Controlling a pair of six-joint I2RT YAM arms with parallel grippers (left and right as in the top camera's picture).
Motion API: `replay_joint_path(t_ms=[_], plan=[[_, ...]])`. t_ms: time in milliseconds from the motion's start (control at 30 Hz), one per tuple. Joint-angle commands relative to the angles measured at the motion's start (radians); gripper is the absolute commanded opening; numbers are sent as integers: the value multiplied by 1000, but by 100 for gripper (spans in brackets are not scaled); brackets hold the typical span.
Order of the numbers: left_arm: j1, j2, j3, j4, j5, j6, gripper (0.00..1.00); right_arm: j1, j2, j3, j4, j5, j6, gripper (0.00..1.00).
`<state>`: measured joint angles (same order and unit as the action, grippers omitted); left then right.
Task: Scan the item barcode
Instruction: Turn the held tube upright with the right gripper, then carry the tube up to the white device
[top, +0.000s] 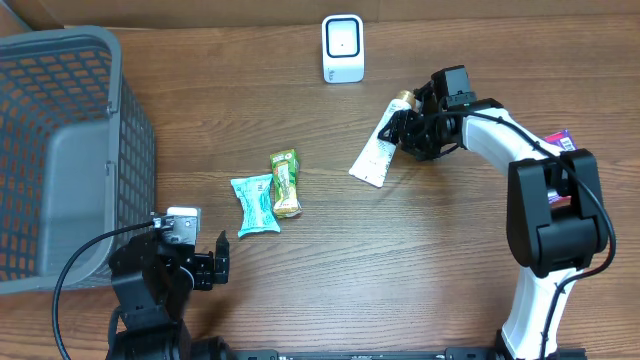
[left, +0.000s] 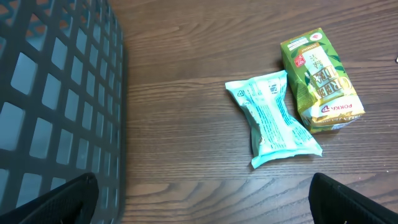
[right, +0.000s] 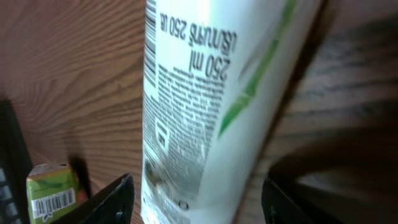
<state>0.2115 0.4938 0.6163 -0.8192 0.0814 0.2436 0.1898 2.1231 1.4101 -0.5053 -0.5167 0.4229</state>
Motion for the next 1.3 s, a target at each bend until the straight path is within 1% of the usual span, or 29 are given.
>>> replay_joint_path(t_ms=[0,167,200,300,333,500,533,600,633,800,900,1067,1167,1267], plan=[[5,2,1,3,-4,19,100,4,49,-6,32,-24,42,65],[5,2,1,3,-4,19,100,13,110,-22,96,-30,108,57],[5,2,1,3,-4,19,100,13,118,-26,105,-32,109,54],[5,2,1,3,-4,19,100,13,126,-35,111,-31,108,38],[5,2,1,3,-4,19,100,13,126,-35,112,-32,108,36],[5,2,1,3,-4,19,99,11,126,-35,115,-55,98,34],[5,2,1,3,-4,19,99,11,125,-35,116,-75,93,32],[5,2,1,3,-4,19,99,11,121,-34,127,-127,64,24],[5,2,1,4,-4,19,100,11,115,-34,132,-160,43,22],[5,2,1,3,-4,19,100,11,58,-34,114,-220,1,21],[5,2,1,3,-4,19,100,11,4,-34,68,-235,-60,20],[5,2,1,3,-4,19,99,11,-110,-34,-57,-254,-209,18],[5,2,1,3,-4,19,100,11,-208,-34,-148,-272,-313,16],[5,2,1,3,-4,19,100,11,-308,-34,-222,-289,-387,15]])
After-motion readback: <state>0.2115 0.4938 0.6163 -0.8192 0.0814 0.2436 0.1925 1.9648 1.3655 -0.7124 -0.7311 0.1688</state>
